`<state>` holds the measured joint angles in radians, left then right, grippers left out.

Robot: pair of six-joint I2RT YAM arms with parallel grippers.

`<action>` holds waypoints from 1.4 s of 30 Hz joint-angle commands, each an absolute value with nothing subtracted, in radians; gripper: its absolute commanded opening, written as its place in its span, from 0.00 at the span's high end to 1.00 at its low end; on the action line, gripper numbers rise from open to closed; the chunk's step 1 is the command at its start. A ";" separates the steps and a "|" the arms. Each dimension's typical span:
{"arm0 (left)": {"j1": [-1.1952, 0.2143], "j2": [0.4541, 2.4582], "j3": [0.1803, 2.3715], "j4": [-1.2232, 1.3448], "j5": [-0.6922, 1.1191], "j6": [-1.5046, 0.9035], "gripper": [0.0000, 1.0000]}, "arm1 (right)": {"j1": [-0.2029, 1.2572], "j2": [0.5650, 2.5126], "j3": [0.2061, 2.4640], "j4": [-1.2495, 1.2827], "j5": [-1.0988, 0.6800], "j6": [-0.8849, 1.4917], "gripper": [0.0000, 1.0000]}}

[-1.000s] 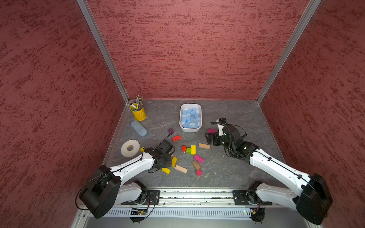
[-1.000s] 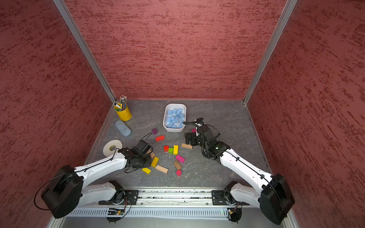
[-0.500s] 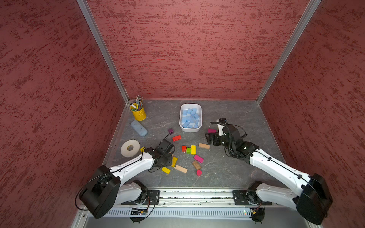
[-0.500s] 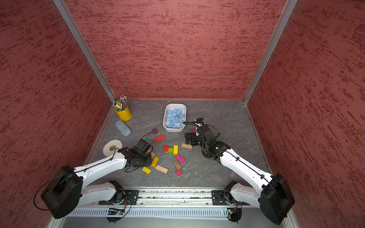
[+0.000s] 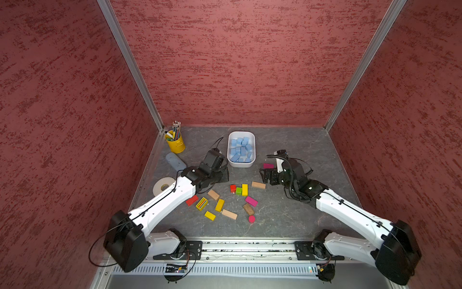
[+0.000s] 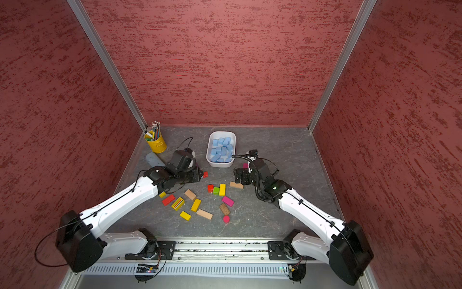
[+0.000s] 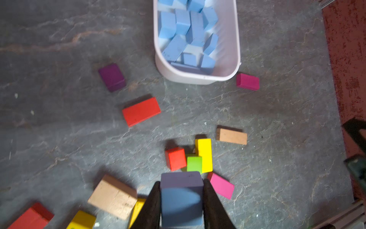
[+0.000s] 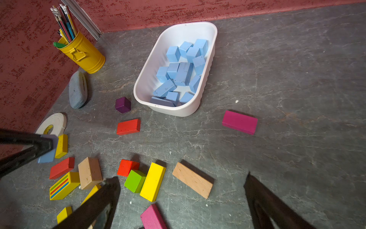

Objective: Pick out the blue building blocks
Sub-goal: Pick up the building block from the center of the board, then place the building block in the storage box.

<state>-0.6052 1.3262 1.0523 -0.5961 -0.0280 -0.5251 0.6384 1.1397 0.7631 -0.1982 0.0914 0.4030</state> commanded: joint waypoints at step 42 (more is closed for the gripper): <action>-0.565 2.361 2.058 -0.672 0.117 -0.402 0.57 | 0.635 1.002 0.746 -0.290 0.170 0.413 0.01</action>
